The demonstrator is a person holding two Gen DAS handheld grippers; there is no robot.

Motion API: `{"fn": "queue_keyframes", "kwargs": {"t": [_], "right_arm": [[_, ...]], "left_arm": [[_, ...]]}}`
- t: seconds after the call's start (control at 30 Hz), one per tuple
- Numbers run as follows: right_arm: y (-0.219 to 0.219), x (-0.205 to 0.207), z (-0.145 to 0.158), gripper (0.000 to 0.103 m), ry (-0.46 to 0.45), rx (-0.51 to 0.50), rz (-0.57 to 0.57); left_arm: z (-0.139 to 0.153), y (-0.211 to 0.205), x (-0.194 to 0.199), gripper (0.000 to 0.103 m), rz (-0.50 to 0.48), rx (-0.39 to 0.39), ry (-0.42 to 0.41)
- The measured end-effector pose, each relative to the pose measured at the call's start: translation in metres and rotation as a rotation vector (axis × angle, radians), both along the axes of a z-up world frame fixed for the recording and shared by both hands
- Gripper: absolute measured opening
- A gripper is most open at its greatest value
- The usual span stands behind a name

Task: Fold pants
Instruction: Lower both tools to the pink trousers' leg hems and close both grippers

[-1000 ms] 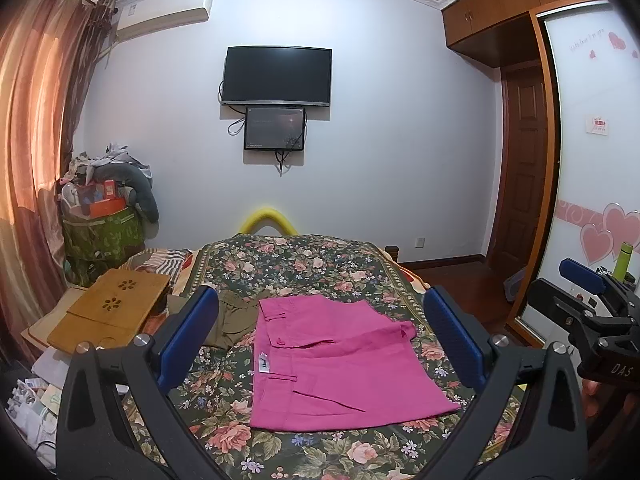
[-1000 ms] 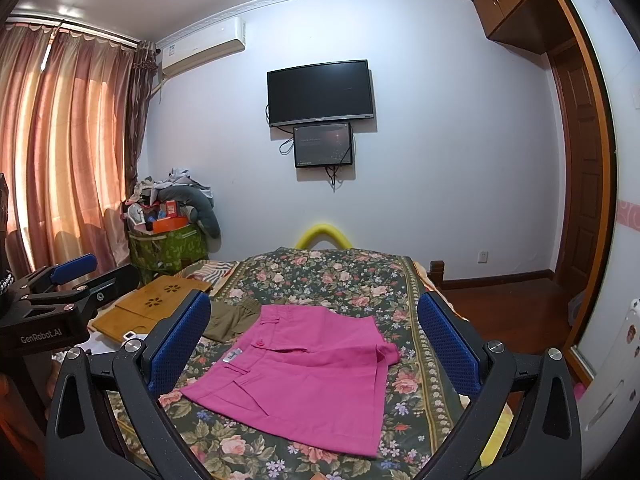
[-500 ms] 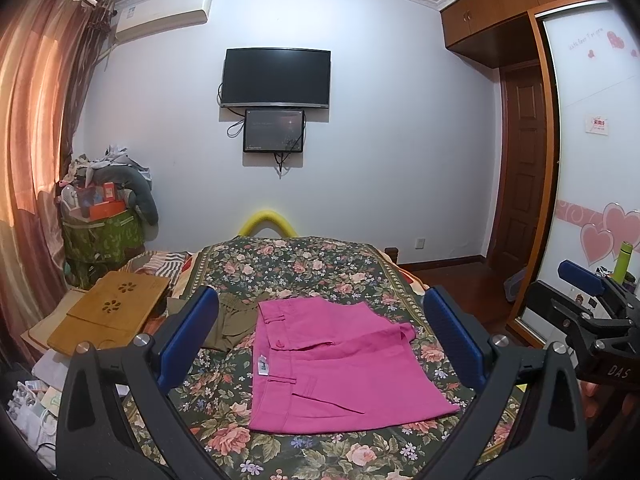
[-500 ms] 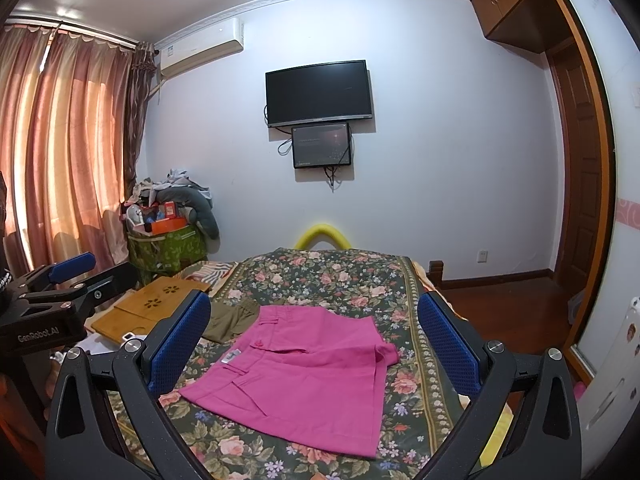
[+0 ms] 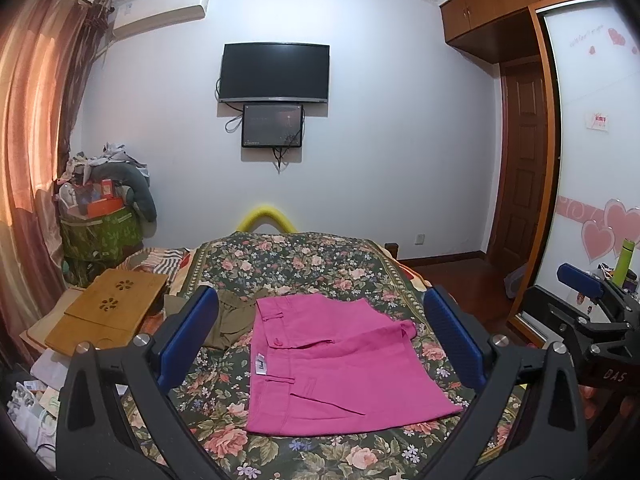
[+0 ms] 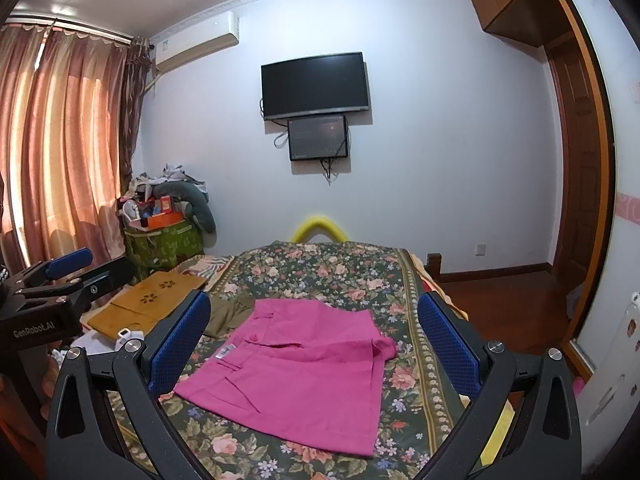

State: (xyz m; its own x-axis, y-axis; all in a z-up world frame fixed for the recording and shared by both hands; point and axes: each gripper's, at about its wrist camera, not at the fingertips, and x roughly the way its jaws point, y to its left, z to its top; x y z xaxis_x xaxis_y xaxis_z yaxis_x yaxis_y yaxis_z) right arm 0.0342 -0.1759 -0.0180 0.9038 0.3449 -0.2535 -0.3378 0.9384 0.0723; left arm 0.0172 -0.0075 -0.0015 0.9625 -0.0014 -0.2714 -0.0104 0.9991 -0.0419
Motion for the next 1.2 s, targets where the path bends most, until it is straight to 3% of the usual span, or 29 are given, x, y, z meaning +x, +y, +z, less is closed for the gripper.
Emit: {"fn": "queue_keyframes", "kwargs": {"t": [0.17,0.37,0.6,0.9,1.1,1.2], "right_arm": [[-0.001,0.015,-0.011,0.103,0.040,-0.010,-0.011],[-0.008,0.050,-0.038,0.103,0.119,-0.047,-0.047],[-0.023,0.105,-0.079,0.103,0.269,-0.065,-0.066],[-0.028,0.162,-0.118,0.102,0.399,-0.140,-0.046],[-0.025,0.192,-0.143,0.100,0.453,-0.191,0.000],[-0.023,0.207,-0.149,0.098,0.479,-0.192,0.013]], "left_arm": [[-0.010,0.000,0.022,0.103,0.002,0.008,0.041],[-0.035,0.009,0.072,0.103,-0.011,0.017,0.149],[-0.085,0.030,0.146,0.103,0.009,0.034,0.328],[-0.165,0.071,0.232,0.103,0.046,0.032,0.591],[-0.202,0.083,0.262,0.103,0.047,0.099,0.693],[-0.218,0.089,0.279,0.094,0.000,0.087,0.761]]}}
